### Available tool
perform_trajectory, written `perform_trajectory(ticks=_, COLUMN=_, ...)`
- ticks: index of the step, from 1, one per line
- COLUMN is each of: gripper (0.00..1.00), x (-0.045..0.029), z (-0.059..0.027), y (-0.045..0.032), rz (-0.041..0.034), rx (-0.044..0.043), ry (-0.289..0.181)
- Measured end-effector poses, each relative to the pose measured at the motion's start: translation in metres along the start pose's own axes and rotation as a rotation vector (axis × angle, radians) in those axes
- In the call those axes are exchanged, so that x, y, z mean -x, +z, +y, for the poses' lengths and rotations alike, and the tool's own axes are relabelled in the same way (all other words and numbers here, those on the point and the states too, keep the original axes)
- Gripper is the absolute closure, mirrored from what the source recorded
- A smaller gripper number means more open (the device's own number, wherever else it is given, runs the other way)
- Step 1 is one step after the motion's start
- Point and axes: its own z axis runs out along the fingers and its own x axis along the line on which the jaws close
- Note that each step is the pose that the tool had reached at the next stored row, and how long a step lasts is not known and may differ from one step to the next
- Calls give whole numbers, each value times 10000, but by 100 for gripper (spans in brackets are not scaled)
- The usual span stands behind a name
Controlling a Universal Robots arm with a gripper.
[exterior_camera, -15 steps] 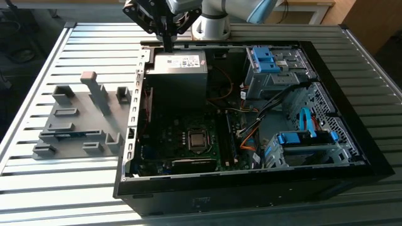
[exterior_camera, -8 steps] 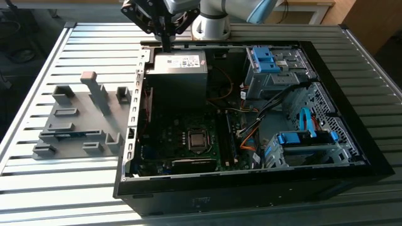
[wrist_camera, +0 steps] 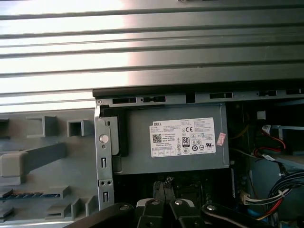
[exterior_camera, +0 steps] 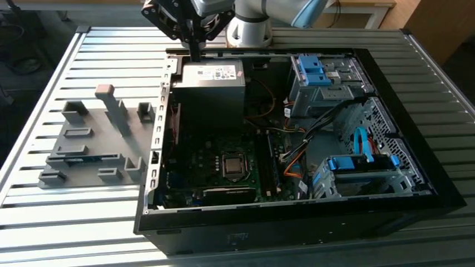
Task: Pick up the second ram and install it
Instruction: 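Reach for the second ram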
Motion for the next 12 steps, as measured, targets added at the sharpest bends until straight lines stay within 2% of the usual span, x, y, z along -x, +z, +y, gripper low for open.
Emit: perform_trajectory(ticks=12, gripper=89, x=-53, z=-4, y=0, rz=0, rx=0, ry=0)
